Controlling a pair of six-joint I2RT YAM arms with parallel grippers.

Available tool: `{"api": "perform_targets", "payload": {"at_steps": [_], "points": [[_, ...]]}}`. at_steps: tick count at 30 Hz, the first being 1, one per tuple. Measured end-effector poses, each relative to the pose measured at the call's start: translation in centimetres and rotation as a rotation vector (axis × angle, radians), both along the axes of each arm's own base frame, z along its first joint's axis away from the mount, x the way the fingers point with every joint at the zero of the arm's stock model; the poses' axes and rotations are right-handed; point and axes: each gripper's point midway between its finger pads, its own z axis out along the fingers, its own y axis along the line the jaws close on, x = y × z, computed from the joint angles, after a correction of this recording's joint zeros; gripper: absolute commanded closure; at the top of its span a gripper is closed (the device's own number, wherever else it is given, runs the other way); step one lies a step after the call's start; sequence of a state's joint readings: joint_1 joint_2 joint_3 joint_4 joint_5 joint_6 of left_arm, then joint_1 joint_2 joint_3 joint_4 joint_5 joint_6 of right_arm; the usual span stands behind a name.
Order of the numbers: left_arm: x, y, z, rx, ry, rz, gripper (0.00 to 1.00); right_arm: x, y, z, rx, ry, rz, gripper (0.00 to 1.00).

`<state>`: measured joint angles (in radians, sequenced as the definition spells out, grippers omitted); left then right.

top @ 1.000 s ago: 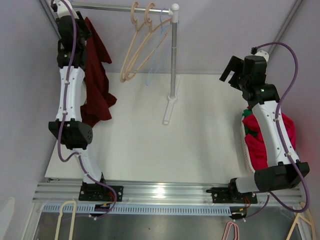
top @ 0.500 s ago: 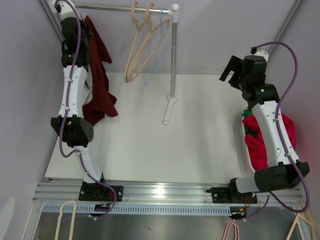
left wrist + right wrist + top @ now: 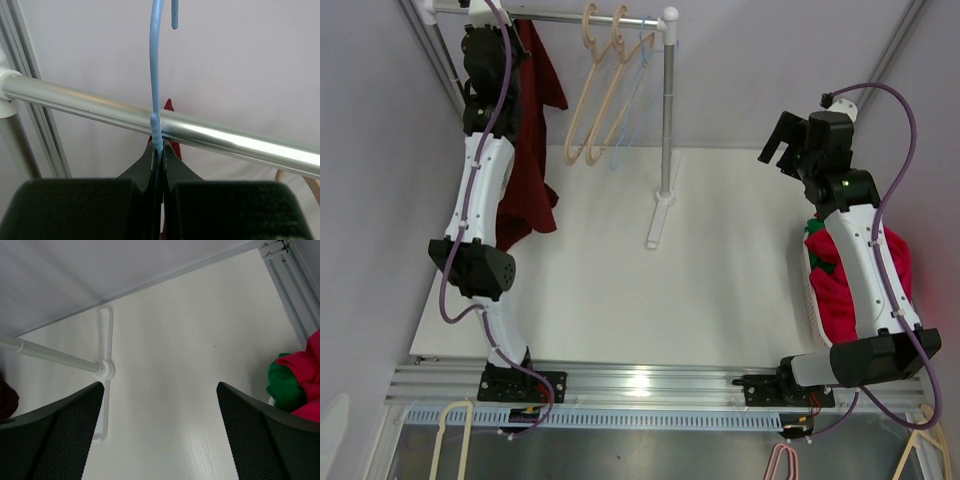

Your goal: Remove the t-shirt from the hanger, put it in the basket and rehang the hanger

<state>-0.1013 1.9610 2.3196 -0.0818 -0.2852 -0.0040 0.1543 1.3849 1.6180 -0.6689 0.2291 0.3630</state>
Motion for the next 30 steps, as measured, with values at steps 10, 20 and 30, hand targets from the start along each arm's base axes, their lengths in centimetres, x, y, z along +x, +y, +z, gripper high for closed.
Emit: {"api": "perform_targets", "payload": {"at_steps": [10, 20, 30], "points": [[-7.3, -1.6, 5.4, 0.058, -0.084, 0.074, 0.99, -3.8, 5.0, 3.8, -0.062, -0.14, 0.186, 0.03], [-13.6, -1.2, 7.3, 0.04, -0.056, 0.215, 0.99, -13.1, 17.9, 9.8, 0.019, -0.417, 0.783, 0.05], [-19.3, 0.8, 9.0, 0.019, -0.057, 0.479, 0.99, -20.0, 29.8, 7.8, 0.164, -0.452, 1.251, 0.06]]}}
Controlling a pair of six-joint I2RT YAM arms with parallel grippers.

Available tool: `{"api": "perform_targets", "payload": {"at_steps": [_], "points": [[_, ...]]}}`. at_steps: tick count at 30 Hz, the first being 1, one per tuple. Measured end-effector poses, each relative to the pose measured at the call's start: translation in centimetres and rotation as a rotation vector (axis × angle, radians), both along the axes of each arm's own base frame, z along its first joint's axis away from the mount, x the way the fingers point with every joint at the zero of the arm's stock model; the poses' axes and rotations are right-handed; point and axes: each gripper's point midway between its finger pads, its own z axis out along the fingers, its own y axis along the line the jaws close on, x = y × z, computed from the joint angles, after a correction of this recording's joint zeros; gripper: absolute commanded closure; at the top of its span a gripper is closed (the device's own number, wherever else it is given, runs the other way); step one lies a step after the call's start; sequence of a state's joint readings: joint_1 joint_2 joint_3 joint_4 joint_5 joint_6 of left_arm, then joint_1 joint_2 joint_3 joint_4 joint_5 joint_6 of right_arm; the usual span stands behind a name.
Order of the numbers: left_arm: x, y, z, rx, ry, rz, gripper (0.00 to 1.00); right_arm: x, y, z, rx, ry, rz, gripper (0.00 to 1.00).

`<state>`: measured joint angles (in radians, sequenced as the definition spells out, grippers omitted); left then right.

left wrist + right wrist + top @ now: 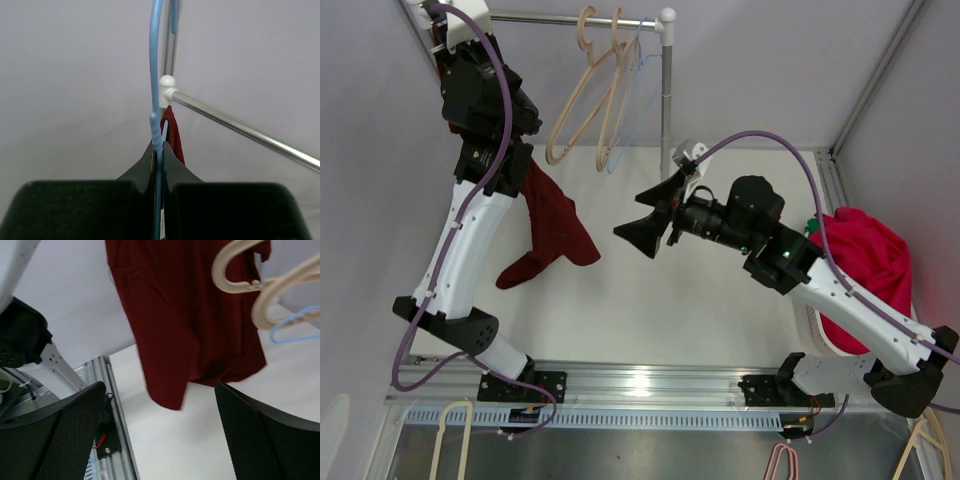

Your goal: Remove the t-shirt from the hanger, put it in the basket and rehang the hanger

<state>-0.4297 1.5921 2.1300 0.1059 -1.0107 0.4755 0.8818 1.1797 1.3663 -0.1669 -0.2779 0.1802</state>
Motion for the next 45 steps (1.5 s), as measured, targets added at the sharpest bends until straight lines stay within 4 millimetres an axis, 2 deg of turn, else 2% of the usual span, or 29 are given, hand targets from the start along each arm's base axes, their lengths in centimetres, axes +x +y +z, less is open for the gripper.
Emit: {"api": "perform_targets", "payload": {"at_steps": [6, 10, 14, 18, 23, 24, 25, 26, 29, 33, 36, 40, 45], "points": [[-3.5, 1.4, -1.1, -0.04, 0.017, 0.065, 0.99, -3.4, 6.9, -0.2, 0.068, -0.038, 0.169, 0.06], [-5.3, 1.7, -1.7, -0.067, 0.016, 0.079, 0.99, -5.3, 11.6, -2.0, 0.074, -0.038, 0.234, 0.07], [-6.2, 1.5, -2.5, -0.071, 0.027, 0.079, 0.99, -4.9, 14.7, -3.9, 0.069, -0.037, 0.219, 0.14], [-6.2, 1.5, -3.0, -0.068, 0.037, 0.091, 0.99, -3.4, 16.1, -3.4, 0.09, -0.05, 0.172, 0.16], [-6.0, 1.4, -3.3, -0.063, 0.043, 0.092, 0.99, -2.1, 16.3, -0.7, 0.144, -0.097, 0.11, 0.15], [-6.0, 1.4, -3.3, -0.063, 0.043, 0.092, 0.99, -1.9, 16.2, -0.2, 0.154, -0.108, 0.096, 0.21], [-5.9, 1.3, -3.3, -0.063, 0.044, 0.092, 0.99, -1.7, 16.1, 0.3, 0.161, -0.121, 0.083, 0.29], [-5.9, 1.3, -3.4, -0.062, 0.044, 0.091, 0.99, -1.6, 16.0, 0.7, 0.165, -0.132, 0.071, 0.61], [-6.0, 1.3, -3.3, -0.062, 0.042, 0.088, 0.99, -0.8, 15.6, 1.7, 0.174, -0.154, 0.024, 0.97], [-6.2, 1.4, -3.1, -0.061, 0.033, 0.082, 0.99, -0.5, 15.4, 2.4, 0.178, -0.162, -0.012, 1.0], [-6.1, 1.3, -2.9, -0.056, 0.024, 0.07, 0.99, -1.0, 15.6, 1.7, 0.148, -0.158, -0.027, 1.0], [-5.4, 1.2, -3.2, -0.046, 0.023, 0.063, 0.99, -3.4, 14.8, 0.6, 0.097, -0.15, -0.032, 1.0], [-3.8, 0.8, -4.4, -0.032, 0.058, 0.066, 0.99, -7.2, 10.9, 0.0, 0.055, -0.146, -0.056, 1.0]]}}
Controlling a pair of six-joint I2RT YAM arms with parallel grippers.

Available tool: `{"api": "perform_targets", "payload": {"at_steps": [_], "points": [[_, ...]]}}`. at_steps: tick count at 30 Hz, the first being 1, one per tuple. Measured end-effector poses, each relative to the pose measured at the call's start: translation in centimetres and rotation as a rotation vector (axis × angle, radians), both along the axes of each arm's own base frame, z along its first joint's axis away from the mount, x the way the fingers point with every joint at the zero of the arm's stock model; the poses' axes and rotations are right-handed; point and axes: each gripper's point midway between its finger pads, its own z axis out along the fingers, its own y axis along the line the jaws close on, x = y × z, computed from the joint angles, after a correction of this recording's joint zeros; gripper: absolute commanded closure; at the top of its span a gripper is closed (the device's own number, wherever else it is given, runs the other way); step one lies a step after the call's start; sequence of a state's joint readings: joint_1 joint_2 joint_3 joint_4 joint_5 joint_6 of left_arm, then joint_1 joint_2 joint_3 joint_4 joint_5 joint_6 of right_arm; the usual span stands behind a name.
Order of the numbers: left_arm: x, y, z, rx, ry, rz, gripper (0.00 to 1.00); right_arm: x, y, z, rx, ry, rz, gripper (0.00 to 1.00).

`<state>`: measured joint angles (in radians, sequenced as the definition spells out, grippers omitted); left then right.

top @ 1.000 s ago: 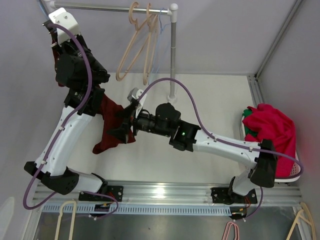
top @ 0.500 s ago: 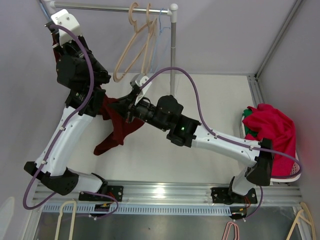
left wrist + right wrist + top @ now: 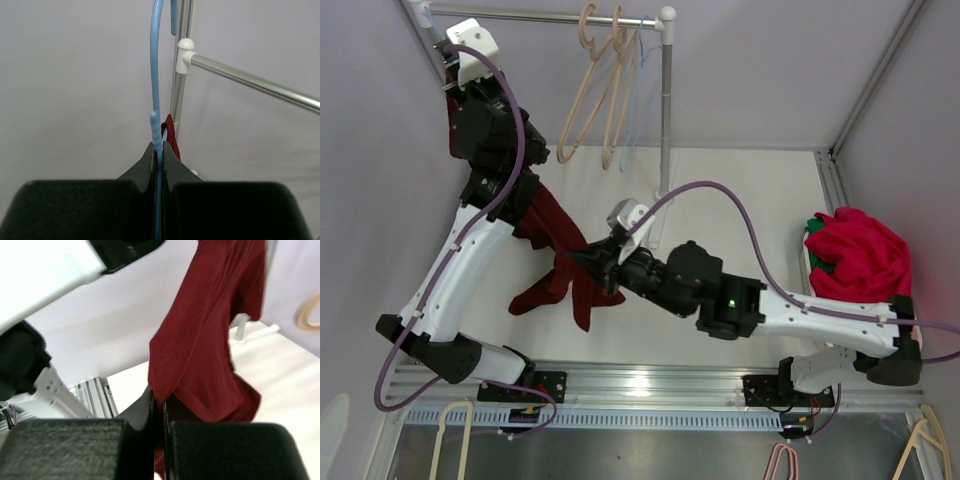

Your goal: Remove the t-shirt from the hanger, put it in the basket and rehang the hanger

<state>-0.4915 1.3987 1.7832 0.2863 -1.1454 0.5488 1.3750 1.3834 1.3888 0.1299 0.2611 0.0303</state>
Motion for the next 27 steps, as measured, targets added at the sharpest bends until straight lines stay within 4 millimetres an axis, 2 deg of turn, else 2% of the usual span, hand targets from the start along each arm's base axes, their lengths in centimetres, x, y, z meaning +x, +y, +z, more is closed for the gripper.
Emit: {"api": "perform_targets", "payload": {"at_steps": [2, 6, 10, 13, 17, 20, 24, 27], "points": [[0.7, -0.3, -0.7, 0.006, 0.024, -0.002, 0.99, -1.0, -1.9, 0.4, 0.006, 0.002, -0.024, 1.0], [1.6, -0.9, -1.1, 0.01, 0.056, -0.01, 0.99, -1.8, -5.6, 0.6, 0.019, 0.024, -0.093, 1.0], [1.9, -1.1, -0.6, -0.001, 0.053, -0.018, 0.99, -2.0, -7.6, -1.4, 0.0, 0.071, -0.138, 1.0], [2.0, -1.2, 0.0, -0.004, 0.048, -0.02, 0.99, -2.5, -7.9, -3.4, -0.023, 0.115, -0.148, 1.0], [2.4, -1.3, 1.1, -0.015, 0.028, -0.02, 0.99, -4.6, -7.5, -6.4, -0.091, 0.145, -0.117, 1.0], [2.8, -1.5, 1.3, -0.012, 0.042, -0.022, 0.99, -5.4, -7.5, -7.4, -0.108, 0.161, -0.116, 1.0], [3.0, -2.0, 1.1, -0.025, 0.074, -0.089, 0.99, -4.1, -7.4, -8.3, -0.126, 0.175, -0.157, 1.0], [2.0, -2.0, 1.3, -0.075, 0.078, -0.156, 0.99, -1.2, -6.5, -9.6, -0.167, 0.187, -0.199, 1.0]]}}
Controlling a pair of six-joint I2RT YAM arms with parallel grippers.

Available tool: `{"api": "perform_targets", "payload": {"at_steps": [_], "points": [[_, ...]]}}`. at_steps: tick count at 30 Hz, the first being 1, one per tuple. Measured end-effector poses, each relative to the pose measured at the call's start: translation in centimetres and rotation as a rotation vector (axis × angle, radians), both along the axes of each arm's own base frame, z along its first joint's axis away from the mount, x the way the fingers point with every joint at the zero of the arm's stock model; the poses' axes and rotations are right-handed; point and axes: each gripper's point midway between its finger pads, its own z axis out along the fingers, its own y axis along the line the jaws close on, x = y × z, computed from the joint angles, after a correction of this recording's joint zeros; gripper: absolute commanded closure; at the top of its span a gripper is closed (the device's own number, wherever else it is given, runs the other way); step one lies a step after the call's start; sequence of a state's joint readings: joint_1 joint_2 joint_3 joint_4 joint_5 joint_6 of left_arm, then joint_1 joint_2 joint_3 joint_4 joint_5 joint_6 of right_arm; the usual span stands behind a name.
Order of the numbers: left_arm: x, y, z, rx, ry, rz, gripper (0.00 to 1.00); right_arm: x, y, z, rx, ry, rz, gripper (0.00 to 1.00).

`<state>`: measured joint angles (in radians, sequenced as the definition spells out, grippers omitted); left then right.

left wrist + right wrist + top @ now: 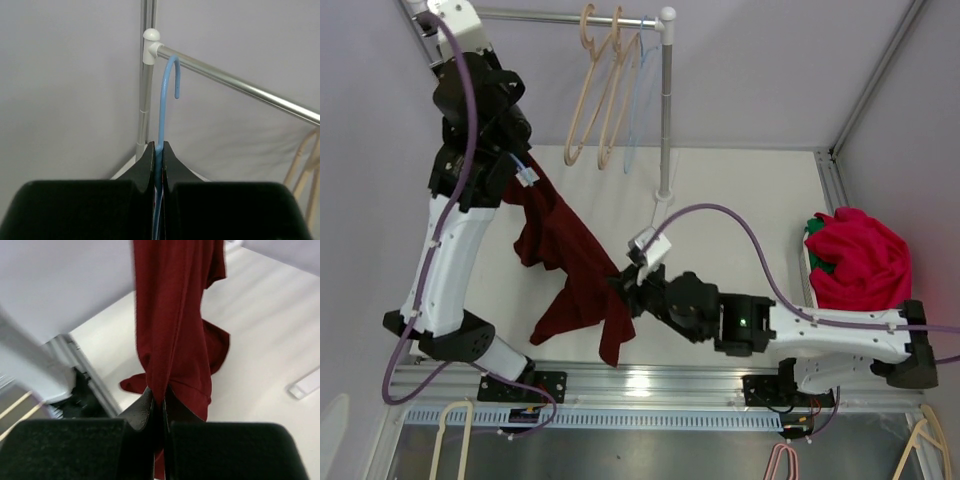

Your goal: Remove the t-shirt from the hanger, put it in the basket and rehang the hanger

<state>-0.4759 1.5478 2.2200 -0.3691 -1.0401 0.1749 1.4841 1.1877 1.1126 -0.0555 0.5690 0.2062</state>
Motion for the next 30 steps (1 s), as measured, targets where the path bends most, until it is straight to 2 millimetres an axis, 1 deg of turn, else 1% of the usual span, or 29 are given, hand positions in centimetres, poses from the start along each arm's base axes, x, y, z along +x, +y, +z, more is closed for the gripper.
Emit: {"api": "perform_targets", "payload": {"at_steps": [2, 4, 6, 8, 10, 12, 15, 16, 17, 18, 19, 21, 22, 24, 25, 30], "points": [[-1.5, 0.3, 0.0, -0.038, 0.002, -0.036, 0.99, 2.8, 1.3, -1.2, -0.041, 0.016, -0.031, 1.0], [-3.7, 0.8, 0.2, -0.081, -0.009, -0.076, 0.99, 5.4, 2.8, -2.6, -0.088, 0.037, -0.046, 1.0], [-6.4, 1.7, 0.6, -0.118, -0.032, -0.112, 0.99, 7.9, 4.3, -4.0, -0.133, 0.056, -0.064, 1.0], [-9.4, 2.9, 1.5, -0.159, -0.079, -0.141, 0.99, 10.3, 6.6, -5.6, -0.178, 0.07, -0.072, 1.0], [-12.7, 4.4, 2.4, -0.192, -0.141, -0.163, 0.99, 11.7, 8.9, -7.7, -0.226, 0.085, -0.066, 1.0], [-15.4, 5.5, 3.1, -0.211, -0.198, -0.193, 0.99, 12.4, 11.1, -10.6, -0.282, 0.113, -0.048, 1.0], [-18.9, 7.0, 4.4, -0.24, -0.29, -0.221, 0.99, 13.2, 13.1, -16.1, -0.398, 0.182, -0.022, 1.0], [-19.7, 7.3, 4.9, -0.248, -0.318, -0.232, 0.99, 13.3, 13.6, -17.8, -0.428, 0.207, -0.012, 0.91], [-20.2, 7.5, 5.2, -0.253, -0.337, -0.237, 0.99, 13.5, 14.1, -19.4, -0.458, 0.232, -0.009, 0.69], [-20.4, 7.5, 5.5, -0.254, -0.347, -0.246, 0.99, 13.7, 14.5, -21.1, -0.486, 0.26, -0.005, 0.43], [-20.3, 7.3, 5.6, -0.251, -0.349, -0.255, 0.99, 13.9, 14.7, -22.6, -0.515, 0.283, 0.0, 0.14], [-19.8, 6.8, 5.4, -0.24, -0.336, -0.271, 0.99, 14.2, 14.6, -24.9, -0.563, 0.321, 0.006, 0.02], [-19.4, 6.5, 5.3, -0.231, -0.326, -0.278, 0.99, 14.3, 14.6, -25.7, -0.581, 0.339, 0.013, 0.0], [-18.6, 5.9, 5.0, -0.217, -0.304, -0.289, 0.99, 14.6, 14.5, -26.4, -0.605, 0.366, 0.025, 0.0], [-18.2, 5.7, 4.9, -0.212, -0.296, -0.293, 0.99, 14.9, 14.8, -26.5, -0.604, 0.379, 0.033, 0.0], [-17.1, 4.7, 4.4, -0.186, -0.263, -0.318, 0.99, 17.2, 17.2, -24.3, -0.548, 0.39, 0.058, 0.01]]}}
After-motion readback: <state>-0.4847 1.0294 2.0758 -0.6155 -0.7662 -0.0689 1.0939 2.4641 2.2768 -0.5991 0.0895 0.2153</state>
